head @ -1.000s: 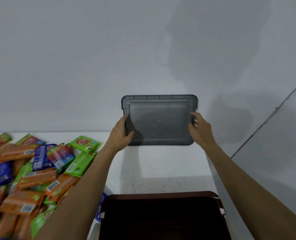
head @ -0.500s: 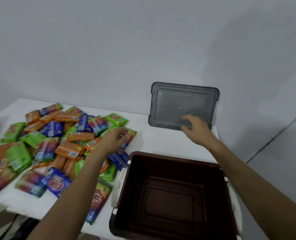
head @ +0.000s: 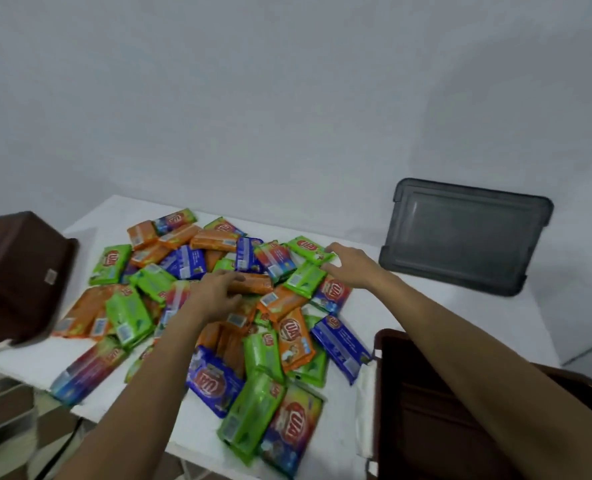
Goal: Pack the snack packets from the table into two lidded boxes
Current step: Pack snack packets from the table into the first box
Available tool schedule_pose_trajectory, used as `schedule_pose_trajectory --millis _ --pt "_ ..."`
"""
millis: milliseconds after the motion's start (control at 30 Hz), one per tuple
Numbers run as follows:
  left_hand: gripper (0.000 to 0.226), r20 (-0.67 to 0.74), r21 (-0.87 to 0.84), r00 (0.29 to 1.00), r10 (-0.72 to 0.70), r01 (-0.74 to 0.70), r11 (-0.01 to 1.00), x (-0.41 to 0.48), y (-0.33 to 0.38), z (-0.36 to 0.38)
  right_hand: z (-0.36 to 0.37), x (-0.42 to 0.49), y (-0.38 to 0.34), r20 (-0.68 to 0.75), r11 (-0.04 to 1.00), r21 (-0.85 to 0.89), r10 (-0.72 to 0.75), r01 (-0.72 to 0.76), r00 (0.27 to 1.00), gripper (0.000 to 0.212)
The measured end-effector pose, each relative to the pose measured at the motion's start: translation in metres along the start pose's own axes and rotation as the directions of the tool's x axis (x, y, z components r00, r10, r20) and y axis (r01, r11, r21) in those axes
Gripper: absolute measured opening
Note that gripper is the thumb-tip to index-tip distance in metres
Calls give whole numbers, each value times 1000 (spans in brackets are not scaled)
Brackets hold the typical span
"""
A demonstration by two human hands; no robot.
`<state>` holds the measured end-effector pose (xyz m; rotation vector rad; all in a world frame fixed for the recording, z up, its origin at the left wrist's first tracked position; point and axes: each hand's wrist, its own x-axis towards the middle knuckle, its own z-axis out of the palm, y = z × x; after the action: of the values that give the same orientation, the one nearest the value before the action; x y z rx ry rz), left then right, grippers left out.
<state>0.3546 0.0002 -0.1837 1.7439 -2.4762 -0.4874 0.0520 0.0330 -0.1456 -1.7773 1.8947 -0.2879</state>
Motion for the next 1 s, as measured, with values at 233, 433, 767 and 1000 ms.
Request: schedule_pose_trajectory --millis 233,433,767,1000 --pt "50 81 -37 990 114 -112 993 23 -44 -3 35 53 -13 4 988 23 152 -152 988 56" --pt "38 160 -125 977 138 -119 985 40 -45 -1 47 77 -12 -101 978 22 209 -208 973 43" --pt "34 -46 -327 983 179 -184 927 28 -39 -10 38 74 -23 -245 819 547 357 -176 902 31" --pt "22 -349 -548 933 89 -280 788 -9 10 -20 -1 14 -8 -370 818 575 227 30 901 24"
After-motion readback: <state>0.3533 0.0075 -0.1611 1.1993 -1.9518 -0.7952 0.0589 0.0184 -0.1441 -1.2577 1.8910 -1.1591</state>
